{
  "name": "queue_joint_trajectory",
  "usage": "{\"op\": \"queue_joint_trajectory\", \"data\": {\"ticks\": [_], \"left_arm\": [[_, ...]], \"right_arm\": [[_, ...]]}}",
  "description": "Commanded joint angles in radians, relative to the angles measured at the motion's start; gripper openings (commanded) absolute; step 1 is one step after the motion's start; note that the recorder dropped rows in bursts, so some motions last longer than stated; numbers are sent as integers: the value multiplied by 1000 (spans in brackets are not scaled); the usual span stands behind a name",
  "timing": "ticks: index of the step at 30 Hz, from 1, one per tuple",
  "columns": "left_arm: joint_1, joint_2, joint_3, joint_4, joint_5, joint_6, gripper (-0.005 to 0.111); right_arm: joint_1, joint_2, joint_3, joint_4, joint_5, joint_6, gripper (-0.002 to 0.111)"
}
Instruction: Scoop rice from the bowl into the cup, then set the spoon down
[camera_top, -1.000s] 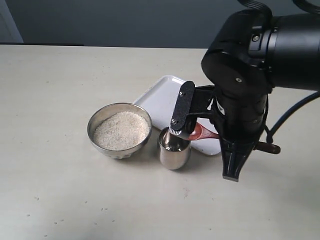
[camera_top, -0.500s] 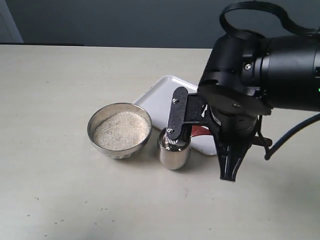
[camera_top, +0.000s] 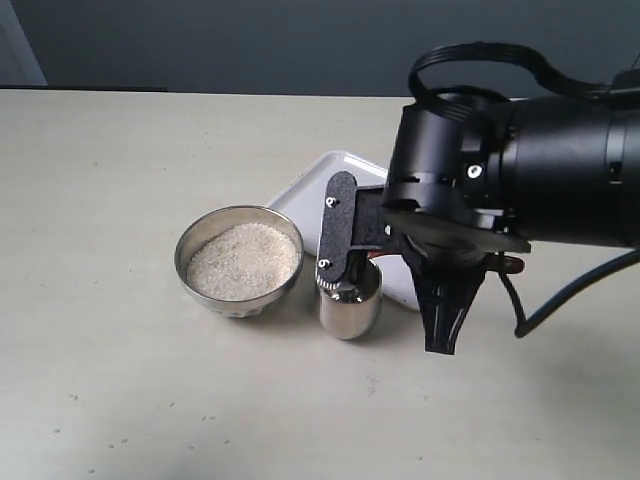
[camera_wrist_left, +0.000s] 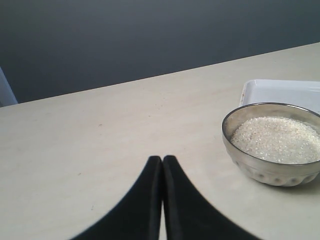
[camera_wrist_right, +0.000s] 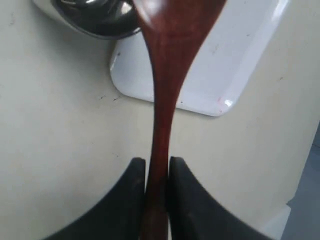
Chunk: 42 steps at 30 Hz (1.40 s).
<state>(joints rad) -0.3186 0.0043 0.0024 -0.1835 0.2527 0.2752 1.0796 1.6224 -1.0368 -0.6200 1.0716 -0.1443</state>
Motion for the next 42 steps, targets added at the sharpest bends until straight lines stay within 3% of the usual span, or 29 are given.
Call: {"op": "queue_joint_trajectory", "data": {"ticks": [1,9,22,42], "left_arm": [[-5,-4,-2,1,-12,-4,1],[-5,-4,-2,1,-12,-4,1],[-5,-4,-2,1,-12,-4,1],[-5,-4,-2,-1,-12,-4,1]], "right_arm": [[10,1,6,-19,6,14,-1],[80,1,86,-114,-9,135,-1],[108,1,107,-225,10,236,-1],[115,-83,130,-209,-7,421,-1]]}}
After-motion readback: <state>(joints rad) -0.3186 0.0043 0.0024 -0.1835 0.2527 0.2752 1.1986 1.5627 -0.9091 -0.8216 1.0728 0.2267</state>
